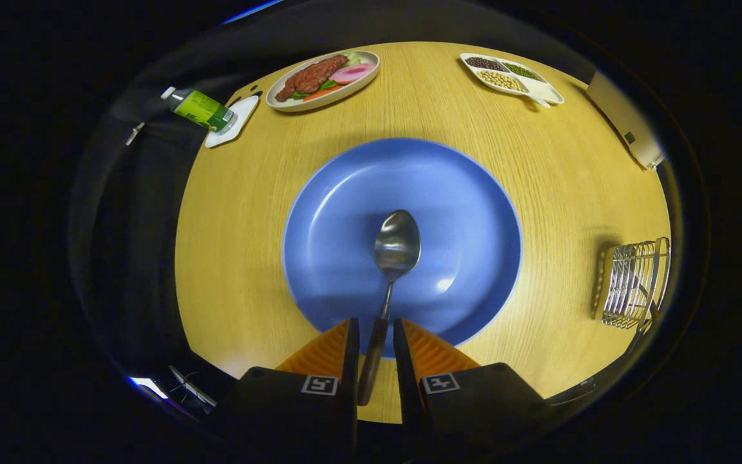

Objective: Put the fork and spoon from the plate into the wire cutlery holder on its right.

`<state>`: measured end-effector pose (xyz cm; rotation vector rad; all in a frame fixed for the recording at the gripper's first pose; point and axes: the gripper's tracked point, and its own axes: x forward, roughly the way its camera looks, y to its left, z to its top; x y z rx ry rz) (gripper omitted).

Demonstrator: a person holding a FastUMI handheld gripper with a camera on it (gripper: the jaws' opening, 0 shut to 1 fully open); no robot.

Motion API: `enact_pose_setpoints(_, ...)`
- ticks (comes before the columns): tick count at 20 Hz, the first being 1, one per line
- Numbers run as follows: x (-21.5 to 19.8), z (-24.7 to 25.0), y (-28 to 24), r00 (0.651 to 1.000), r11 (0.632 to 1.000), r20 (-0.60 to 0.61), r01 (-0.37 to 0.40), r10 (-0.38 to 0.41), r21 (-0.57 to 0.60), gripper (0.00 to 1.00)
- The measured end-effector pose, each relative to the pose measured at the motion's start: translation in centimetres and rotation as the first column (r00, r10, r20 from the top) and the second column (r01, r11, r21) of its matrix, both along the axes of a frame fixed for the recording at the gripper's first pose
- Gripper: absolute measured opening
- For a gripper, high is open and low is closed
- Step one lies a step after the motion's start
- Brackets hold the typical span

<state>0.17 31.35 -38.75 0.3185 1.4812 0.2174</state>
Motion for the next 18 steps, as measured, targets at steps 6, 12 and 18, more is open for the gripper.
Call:
enact_pose_setpoints(6, 0.1, -0.3, -0.8, 1.0, 1.0, 0.004, -0.03, 0.03, -0.004, 0.07)
enact_pose_setpoints(12, 0.6, 5.6, -4.5, 0.996, 0.994, 0.086, -0.043, 0.034, 0.097, 0.07)
enact_pose_setpoints(18, 0.9, 13.8, -14.6, 0.977, 0.993, 0.191, -0.104, 0.091, 0.062, 0.07)
